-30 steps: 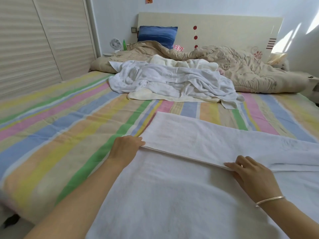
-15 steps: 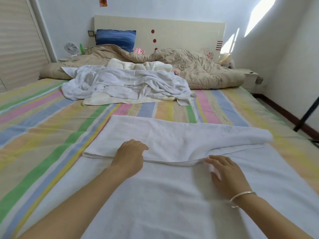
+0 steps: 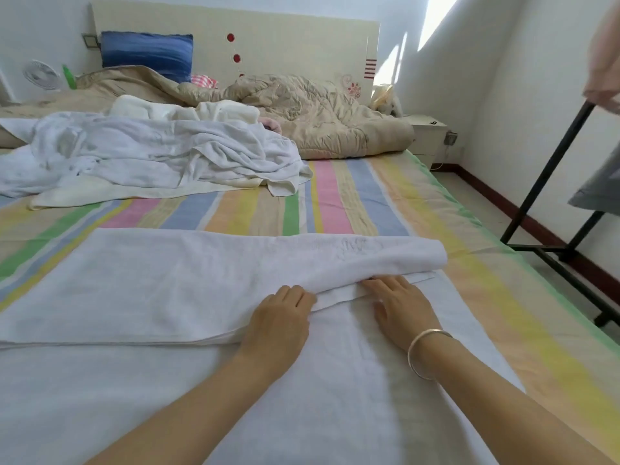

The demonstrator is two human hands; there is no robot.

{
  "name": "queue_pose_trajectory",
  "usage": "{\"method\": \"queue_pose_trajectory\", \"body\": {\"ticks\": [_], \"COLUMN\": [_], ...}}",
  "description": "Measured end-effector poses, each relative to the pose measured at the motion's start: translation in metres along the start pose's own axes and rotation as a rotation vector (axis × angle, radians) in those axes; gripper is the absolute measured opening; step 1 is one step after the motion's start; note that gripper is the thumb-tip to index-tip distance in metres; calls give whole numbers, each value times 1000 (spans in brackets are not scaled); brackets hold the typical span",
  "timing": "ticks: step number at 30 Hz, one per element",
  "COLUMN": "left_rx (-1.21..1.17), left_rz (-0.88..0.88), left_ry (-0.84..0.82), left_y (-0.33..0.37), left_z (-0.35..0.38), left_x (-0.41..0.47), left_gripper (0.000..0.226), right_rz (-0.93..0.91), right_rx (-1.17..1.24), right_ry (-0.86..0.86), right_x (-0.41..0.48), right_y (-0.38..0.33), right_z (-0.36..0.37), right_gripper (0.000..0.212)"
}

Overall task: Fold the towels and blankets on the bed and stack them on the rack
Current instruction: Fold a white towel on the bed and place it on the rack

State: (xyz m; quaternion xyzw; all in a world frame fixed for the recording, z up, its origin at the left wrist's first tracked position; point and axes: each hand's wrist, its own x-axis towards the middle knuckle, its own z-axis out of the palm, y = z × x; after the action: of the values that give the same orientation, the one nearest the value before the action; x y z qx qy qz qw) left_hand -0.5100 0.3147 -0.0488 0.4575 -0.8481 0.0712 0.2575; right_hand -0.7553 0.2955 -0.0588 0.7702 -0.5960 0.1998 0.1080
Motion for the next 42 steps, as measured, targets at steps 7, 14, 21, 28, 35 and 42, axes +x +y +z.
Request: {"method": "queue_pose_trajectory", "body": {"ticks": [7,14,21,28,35,42], "left_rx": [174,134,31,61,279,138], "left_rz": [-135,-78,-36,98,-63,-139], "left_ry": [-53,23,116,-7,-107,-255], "left_y": [-9,-5,28,30,23,20], "left_z": [12,4,-16,-21,-33,-46], "left_x": [18,4,-11,-33,-37,-43], "left_gripper": [35,23,20,33,49,24], "right_rz": [-19,209,-73,-133,53,43], "right_rx": [-118,-123,-132,-190,-176,-174], "right_ry": [-3,44,398,182,201,79], "right_x": [48,47,-32,-114,-108,-110], "right_y": [-1,19,42,59,68,75], "right_z": [20,8,-72,-62,-58,-73], "right_gripper": [36,24,27,36,34,27]}}
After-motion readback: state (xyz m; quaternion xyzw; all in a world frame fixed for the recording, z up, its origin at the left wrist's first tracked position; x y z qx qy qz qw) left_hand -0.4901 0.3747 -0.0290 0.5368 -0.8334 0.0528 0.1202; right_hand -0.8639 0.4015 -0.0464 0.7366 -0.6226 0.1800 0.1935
